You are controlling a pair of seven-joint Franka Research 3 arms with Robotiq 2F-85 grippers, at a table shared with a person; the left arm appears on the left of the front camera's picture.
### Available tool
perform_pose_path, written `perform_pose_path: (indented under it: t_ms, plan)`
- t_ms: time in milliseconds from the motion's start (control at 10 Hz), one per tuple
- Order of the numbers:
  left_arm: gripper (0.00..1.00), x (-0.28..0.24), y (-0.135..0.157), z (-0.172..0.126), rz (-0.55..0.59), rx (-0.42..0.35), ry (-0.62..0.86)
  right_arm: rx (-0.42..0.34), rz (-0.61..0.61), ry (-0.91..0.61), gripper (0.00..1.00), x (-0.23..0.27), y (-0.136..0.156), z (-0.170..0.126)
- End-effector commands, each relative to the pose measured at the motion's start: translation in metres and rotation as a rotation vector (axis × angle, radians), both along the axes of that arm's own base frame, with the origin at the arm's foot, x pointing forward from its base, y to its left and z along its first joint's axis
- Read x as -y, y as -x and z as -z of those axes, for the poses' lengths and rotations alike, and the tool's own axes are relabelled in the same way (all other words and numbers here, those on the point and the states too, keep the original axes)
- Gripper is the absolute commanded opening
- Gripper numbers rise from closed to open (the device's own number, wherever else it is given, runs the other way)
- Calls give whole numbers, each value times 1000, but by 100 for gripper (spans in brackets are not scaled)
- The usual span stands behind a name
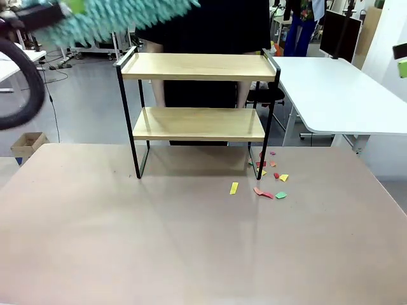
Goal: Clean the shelf.
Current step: Hand the Duster back to the human.
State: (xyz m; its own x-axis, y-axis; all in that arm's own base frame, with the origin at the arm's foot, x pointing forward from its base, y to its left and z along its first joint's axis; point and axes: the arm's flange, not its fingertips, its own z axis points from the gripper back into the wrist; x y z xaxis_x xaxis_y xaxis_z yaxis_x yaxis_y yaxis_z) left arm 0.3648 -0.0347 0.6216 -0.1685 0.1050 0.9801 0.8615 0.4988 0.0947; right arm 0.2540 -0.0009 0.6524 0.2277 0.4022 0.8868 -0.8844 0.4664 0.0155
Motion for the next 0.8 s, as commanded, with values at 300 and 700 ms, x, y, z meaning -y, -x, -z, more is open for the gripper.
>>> perform_pose_path:
  t_ms: [300, 700]
  plan:
    - [18, -80, 35, 1, -587, 15, 11, 6, -9, -5, 100, 0, -2, -2]
    - [18, -86, 37, 74, -819, -118, -29, 6, -9, -5, 100, 0, -2, -2]
